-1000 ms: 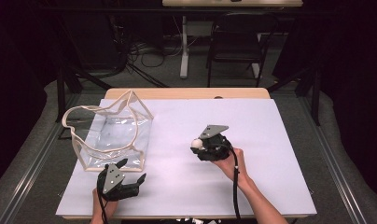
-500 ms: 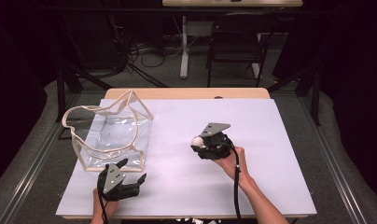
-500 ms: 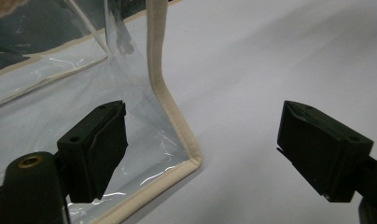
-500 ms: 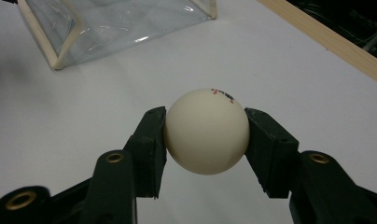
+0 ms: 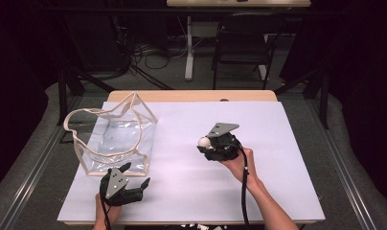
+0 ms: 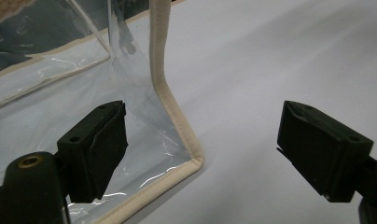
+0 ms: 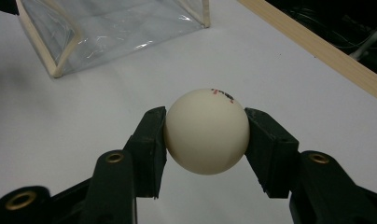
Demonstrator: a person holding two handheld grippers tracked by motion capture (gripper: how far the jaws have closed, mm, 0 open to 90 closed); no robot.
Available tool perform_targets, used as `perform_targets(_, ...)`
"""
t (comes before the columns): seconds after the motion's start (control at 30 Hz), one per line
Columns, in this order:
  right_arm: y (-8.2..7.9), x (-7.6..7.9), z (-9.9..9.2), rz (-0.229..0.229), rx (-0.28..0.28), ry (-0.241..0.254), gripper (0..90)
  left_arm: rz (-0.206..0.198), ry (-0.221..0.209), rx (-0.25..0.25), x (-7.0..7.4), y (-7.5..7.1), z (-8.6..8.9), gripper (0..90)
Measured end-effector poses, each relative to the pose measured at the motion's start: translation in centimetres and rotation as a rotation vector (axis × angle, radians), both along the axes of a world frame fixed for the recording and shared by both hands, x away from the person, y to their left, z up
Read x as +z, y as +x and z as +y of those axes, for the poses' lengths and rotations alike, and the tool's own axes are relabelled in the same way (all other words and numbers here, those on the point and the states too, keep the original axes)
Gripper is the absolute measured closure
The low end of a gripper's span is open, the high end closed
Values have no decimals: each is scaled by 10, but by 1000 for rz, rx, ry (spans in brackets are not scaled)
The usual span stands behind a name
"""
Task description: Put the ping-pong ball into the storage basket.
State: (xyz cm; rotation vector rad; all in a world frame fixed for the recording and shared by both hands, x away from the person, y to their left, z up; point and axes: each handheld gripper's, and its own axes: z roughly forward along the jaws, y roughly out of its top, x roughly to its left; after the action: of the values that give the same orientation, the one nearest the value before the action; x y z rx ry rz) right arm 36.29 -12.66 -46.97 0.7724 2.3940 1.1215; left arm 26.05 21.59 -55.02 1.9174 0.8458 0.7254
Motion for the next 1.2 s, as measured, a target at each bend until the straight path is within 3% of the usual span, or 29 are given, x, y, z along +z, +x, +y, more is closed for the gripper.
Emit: perform_targets(1.2,21,21,12,-3,9,-44,508,-2,-4,2,0,0,0,161)
